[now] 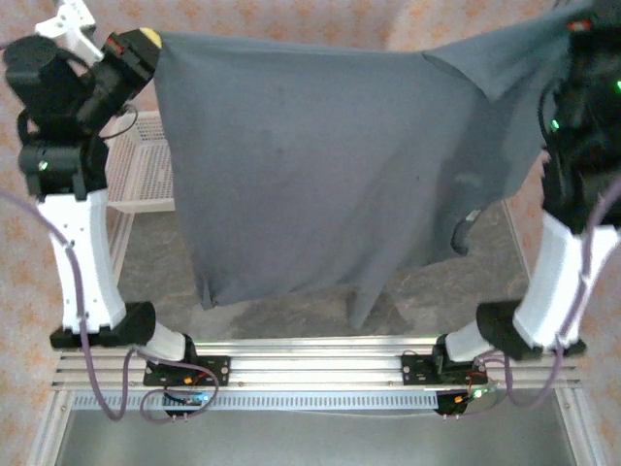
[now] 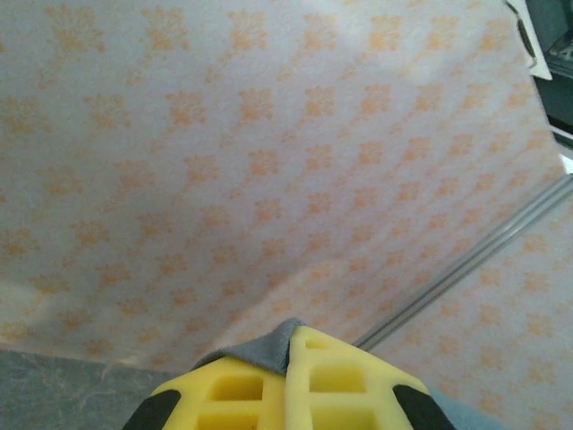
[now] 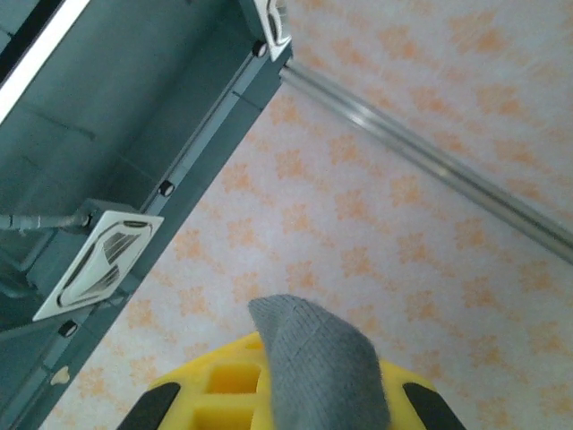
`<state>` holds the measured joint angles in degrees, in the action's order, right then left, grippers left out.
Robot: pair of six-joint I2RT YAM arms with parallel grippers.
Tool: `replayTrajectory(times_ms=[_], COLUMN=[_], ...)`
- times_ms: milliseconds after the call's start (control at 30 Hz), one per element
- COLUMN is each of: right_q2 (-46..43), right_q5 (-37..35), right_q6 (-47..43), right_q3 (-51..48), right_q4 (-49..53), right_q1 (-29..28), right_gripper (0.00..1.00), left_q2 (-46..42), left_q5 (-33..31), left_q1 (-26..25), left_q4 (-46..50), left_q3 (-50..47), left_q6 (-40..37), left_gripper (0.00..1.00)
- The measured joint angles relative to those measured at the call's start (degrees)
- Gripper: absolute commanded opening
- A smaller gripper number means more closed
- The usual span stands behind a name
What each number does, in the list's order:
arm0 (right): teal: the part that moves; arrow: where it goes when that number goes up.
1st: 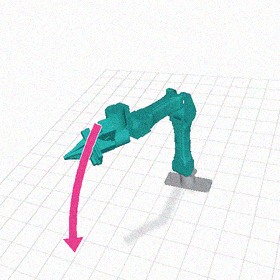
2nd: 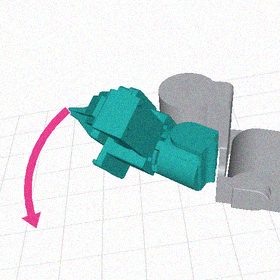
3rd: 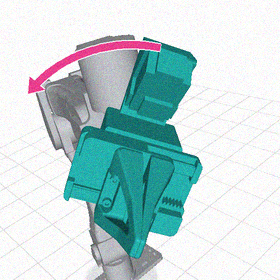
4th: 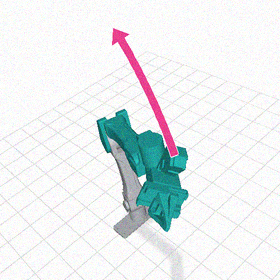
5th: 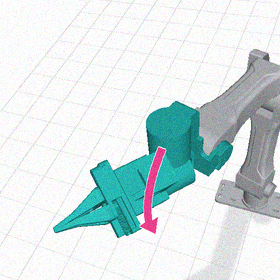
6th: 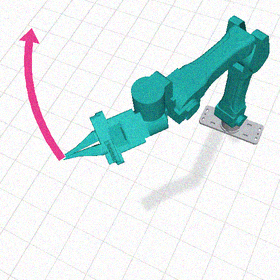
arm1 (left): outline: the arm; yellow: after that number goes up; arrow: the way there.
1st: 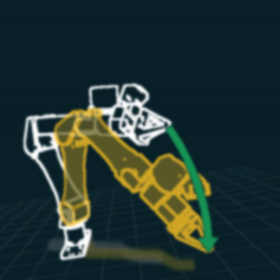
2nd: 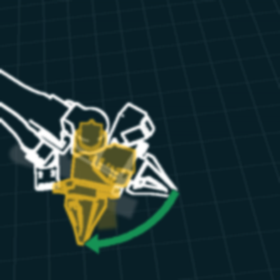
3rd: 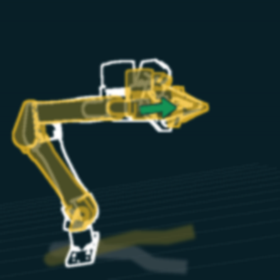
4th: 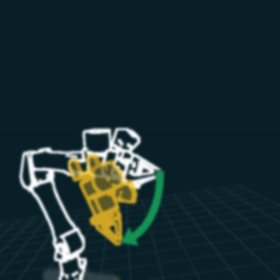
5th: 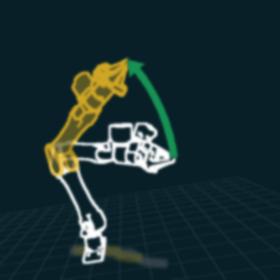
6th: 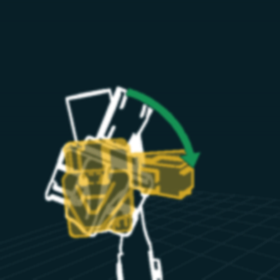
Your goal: Fold the inside-out t-shirt
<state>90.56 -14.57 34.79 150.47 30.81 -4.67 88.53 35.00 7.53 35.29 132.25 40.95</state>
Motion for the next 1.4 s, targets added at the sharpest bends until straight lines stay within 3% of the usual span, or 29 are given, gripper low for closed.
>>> replayTrajectory(times_ms=[100,200,300,433,600,767,833,900,1033,1100,1167,1300,1400], right_q2=[11.91,19.61,22.73,21.11,13.00,3.63,-2.05,-10.23,-26.58,-31.69,-34.18,-42.03,-46.38], right_q5=[1.20,1.53,1.77,1.99,1.44,1.11,1.68,3.67,10.73,14.29,16.96,21.05,22.75], right_q6=[-1.33,-1.68,-1.66,-1.68,-1.62,0.11,1.22,2.64,8.57,13.03,15.96,19.47,21.75], right_q3=[9.42,10.54,10.36,10.25,10.01,6.64,-1.75,-18.12,-61.88,-84.61,-100.94,-118.95,-121.59], right_q4=[-4.70,-9.31,-11.87,-15.58,-16.83,-7.32,-1.77,1.07,-1.95,-2.99,-1.20,2.54,3.06], right_q1=[0.00,0.00,0.00,-0.04,-0.04,0.00,0.24,0.37,0.33,0.33,0.33,0.33,0.33], right_gripper=[0.00,0.00,0.00,0.00,0.00,0.00,0.00,0.00,0.00,0.00,0.00,0.00,0.00], left_q2=[13.64,28.85,35.43,33.97,23.93,13.27,7.30,-0.83,-13.88,-16.98,-18.23,-23.10,-27.43], left_q5=[0.20,0.20,0.15,0.13,0.15,0.74,0.81,0.76,-1.03,-3.21,-5.11,-8.00,-10.60], left_q1=[-0.81,-1.33,-1.05,-0.72,-0.79,-2.47,-5.22,-8.83,-12.85,-13.92,-15.02,-17.03,-17.03], left_q4=[-0.66,-2.12,-4.17,-7.30,-8.92,-7.67,-7.10,-8.81,-14.80,-17.51,-19.21,-19.02,-18.32], left_q3=[13.97,31.12,35.87,32.28,26.43,21.66,12.20,-5.46,-42.60,-61.77,-76.94,-98.20,-102.12], left_q6=[0.39,2.95,6.82,8.72,7.74,0.74,-3.93,-7.98,-9.68,-8.15,-6.27,-2.75,-1.11], left_gripper=[0.00,0.00,0.00,0.00,0.00,0.00,0.00,0.00,0.00,0.00,0.00,0.00,0.00])
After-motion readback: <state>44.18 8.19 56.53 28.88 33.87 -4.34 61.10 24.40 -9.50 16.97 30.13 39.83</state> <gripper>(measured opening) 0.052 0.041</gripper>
